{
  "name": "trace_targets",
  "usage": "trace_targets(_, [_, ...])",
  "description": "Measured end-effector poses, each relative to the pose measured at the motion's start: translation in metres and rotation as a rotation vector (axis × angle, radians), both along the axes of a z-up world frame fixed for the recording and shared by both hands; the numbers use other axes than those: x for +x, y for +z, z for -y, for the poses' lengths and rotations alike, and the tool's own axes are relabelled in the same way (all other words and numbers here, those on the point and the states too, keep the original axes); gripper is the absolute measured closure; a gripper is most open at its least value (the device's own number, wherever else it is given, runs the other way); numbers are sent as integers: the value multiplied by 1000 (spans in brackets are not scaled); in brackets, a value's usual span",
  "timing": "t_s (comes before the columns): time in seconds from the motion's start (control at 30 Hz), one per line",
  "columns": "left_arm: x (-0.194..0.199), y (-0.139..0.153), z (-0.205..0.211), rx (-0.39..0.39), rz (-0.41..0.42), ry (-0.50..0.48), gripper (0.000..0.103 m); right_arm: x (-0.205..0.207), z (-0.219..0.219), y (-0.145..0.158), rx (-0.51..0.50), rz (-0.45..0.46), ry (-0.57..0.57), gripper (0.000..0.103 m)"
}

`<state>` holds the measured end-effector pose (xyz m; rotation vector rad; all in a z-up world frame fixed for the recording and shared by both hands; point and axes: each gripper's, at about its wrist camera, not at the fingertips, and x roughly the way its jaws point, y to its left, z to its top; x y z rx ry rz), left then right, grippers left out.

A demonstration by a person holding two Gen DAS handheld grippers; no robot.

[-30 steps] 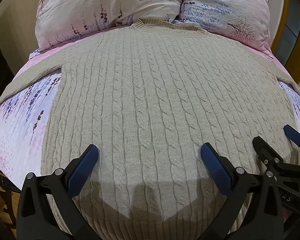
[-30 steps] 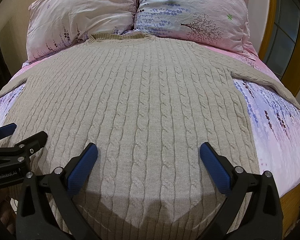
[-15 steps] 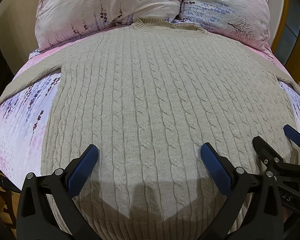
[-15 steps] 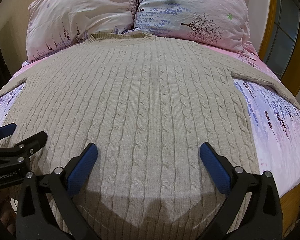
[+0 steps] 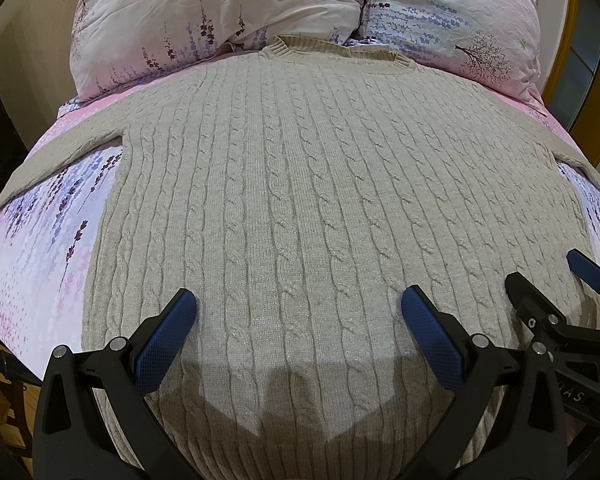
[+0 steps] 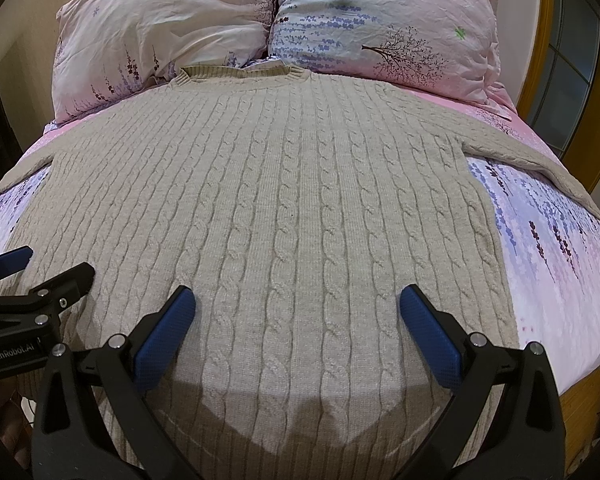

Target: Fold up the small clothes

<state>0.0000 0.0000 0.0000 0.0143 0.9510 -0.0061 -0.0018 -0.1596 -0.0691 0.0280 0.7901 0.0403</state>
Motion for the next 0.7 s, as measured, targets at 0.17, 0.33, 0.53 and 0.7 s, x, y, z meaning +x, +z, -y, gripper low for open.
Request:
trace_targets(0.17, [0, 0, 0, 0, 0, 0, 1, 0, 0, -1, 0, -1, 0, 2])
trace_targets(0.33, [0, 0, 0, 0, -3, 0, 1, 1, 0, -1, -1, -10, 1, 2])
trace_targets(0.53, [3, 0, -1, 2, -16, -9, 1, 7, 0, 1, -4, -40, 10, 2])
trace_targets(0.7, [8, 1, 1, 8, -40, -28, 1, 13, 3, 4, 0, -69, 64, 2])
